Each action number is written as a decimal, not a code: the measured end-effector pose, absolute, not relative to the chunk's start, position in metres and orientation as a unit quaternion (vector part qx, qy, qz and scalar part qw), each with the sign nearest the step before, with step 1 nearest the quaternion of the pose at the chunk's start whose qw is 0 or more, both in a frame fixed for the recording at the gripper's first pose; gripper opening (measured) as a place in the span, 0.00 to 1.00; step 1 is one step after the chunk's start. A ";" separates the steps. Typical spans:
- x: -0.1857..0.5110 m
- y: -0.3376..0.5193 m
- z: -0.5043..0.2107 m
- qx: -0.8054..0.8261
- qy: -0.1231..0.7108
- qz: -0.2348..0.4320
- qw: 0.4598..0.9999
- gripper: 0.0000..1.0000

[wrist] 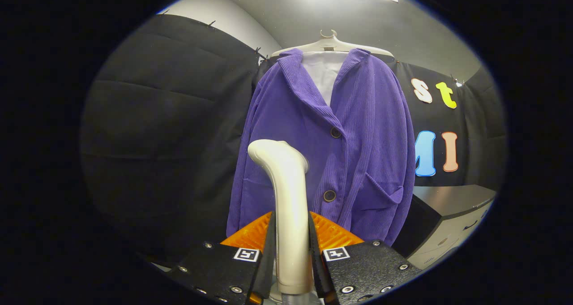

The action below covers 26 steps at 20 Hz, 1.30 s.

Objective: Iron the clothes twice with a garment steamer, once on the left side and once on the right side.

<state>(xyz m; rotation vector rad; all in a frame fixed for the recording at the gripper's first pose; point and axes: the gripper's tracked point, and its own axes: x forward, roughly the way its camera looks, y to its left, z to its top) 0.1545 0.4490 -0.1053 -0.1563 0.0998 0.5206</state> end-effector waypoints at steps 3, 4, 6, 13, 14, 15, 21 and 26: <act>0.152 0.447 -0.114 -0.083 0.056 0.259 0.961 0.38; 0.153 0.447 -0.114 -0.085 0.058 0.260 0.960 0.37; 0.152 0.447 -0.120 -0.088 0.061 0.261 0.959 0.38; 0.134 0.441 -0.155 -0.097 0.082 0.262 0.957 0.38; 0.133 0.441 -0.158 -0.097 0.085 0.262 0.956 0.38; 0.131 0.440 -0.162 -0.096 0.091 0.264 0.956 0.38; 0.119 0.432 -0.190 -0.102 0.120 0.268 0.950 0.38; 0.111 0.429 -0.218 -0.111 0.140 0.269 0.946 0.37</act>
